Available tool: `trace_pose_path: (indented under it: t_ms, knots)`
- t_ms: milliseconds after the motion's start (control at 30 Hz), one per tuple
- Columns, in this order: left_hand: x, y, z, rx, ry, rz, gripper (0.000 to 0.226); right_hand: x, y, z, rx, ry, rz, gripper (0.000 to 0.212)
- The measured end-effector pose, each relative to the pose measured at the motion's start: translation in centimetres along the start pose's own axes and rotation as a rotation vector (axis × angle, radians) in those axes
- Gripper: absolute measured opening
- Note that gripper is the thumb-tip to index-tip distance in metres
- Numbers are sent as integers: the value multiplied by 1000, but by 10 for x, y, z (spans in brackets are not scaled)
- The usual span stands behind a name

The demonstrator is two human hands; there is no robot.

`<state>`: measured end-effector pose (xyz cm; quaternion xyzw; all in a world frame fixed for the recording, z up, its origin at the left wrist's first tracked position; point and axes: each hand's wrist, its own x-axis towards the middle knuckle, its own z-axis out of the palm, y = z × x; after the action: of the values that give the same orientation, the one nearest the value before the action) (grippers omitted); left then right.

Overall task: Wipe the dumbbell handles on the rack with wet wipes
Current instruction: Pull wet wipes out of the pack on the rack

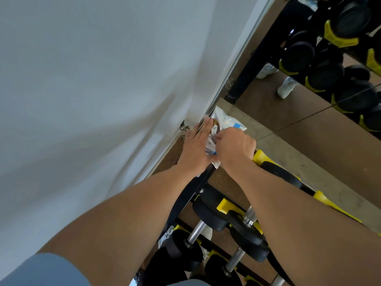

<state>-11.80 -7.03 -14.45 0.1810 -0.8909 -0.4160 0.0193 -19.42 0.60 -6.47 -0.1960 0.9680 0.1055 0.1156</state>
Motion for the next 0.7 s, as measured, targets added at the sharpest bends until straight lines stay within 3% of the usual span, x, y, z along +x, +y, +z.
trace_pose_path:
  t_ms: [200,300,433,533,700]
  knots:
    - [-4,0,0,-40,16,14,106,-1,-7,1,72,-21,-59,16]
    - [-4,1,-2,-47,11,11,106,-3,-5,3,202,-76,-77,25]
    - [-3,2,-3,-17,1,14,111,0,10,0,368,-188,-122,12]
    - [-3,2,-3,-5,8,18,112,-1,15,-2,413,-250,-194,17]
    - [-1,-2,0,23,5,12,117,-9,22,-5,482,-41,-124,16]
